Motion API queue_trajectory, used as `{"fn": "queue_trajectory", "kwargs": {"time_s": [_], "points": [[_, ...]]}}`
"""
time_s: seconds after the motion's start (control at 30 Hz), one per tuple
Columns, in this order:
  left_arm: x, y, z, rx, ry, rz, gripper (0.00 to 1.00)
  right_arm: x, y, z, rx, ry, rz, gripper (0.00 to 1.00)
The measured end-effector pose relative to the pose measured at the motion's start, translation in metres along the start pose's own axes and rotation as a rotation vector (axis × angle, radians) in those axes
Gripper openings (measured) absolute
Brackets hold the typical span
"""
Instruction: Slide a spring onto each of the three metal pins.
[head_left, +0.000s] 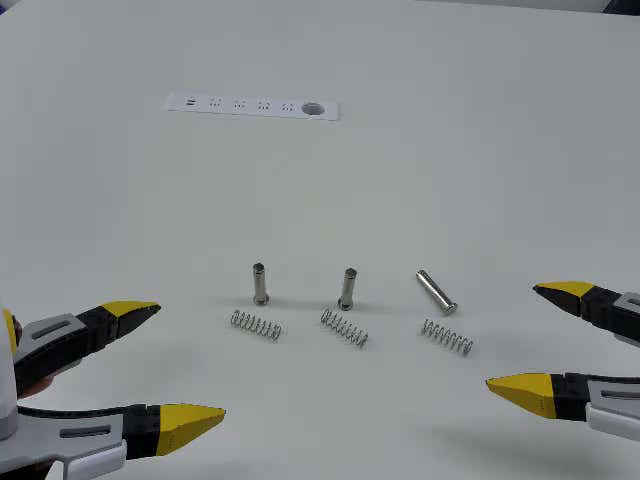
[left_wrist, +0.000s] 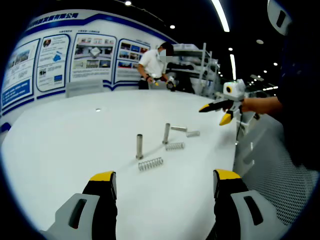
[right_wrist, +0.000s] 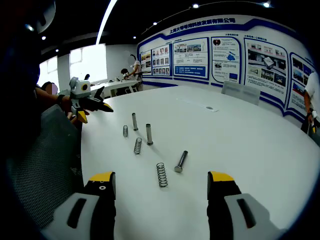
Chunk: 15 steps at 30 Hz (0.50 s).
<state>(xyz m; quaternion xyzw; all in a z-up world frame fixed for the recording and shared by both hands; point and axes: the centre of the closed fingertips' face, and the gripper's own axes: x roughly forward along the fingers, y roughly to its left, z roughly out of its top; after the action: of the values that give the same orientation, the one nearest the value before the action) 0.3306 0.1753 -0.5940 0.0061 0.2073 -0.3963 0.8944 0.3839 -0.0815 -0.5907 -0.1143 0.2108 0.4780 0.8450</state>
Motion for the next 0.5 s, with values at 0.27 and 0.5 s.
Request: {"fn": "queue_trajectory", "kwargs": {"time_s": [0.27, 0.5], "points": [[-0.0007, -0.0009, -0.0001, 0.001, -0.001, 0.0, 0.8, -0.0001, 0.0007, 0.0001, 0.004, -0.002, -0.003, 0.75], [-0.0009, -0.0012, 0.0007, 0.001, -0.005, 0.002, 0.8, 0.0017, -0.0011, 0.0024, 0.009, -0.003, -0.008, 0.74]]}}
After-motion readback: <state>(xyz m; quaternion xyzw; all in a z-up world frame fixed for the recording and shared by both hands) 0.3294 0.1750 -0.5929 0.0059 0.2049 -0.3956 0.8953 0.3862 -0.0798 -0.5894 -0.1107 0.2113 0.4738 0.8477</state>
